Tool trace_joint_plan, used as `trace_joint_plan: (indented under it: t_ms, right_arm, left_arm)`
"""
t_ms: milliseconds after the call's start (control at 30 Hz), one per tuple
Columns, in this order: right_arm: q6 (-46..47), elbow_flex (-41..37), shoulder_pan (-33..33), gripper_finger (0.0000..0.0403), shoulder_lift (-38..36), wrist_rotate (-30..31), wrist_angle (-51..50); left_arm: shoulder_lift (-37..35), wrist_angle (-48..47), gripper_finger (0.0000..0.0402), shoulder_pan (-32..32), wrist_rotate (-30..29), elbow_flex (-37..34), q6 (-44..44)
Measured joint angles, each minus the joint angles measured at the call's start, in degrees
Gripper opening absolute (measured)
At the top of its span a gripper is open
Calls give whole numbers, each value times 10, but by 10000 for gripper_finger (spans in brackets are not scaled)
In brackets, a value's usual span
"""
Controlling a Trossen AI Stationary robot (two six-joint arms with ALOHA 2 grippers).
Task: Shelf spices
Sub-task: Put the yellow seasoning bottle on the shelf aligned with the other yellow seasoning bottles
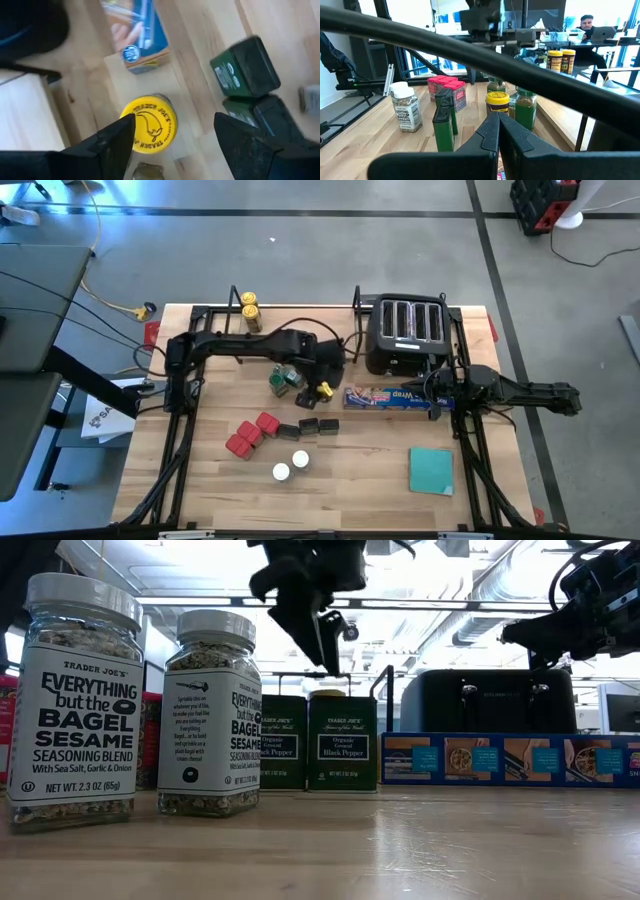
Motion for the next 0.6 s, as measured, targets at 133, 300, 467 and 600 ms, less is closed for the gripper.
trace_joint_plan:
  t_ms: [133, 300, 467, 600]
  right_arm:
    - [0, 0, 0, 0, 0, 0, 0]
    - [0, 0, 0, 0, 0, 0, 0]
    - [0, 0, 0, 0, 0, 0, 0]
    - [0, 0, 0, 0, 0, 0, 0]
  left_arm:
    - [5, 1, 268, 12, 1, 0, -90]
    - [20, 13, 268, 24, -9, 0, -243]
    - [28, 17, 268, 27, -10, 0, -312]
    - [35, 29, 268, 26, -9, 0, -338]
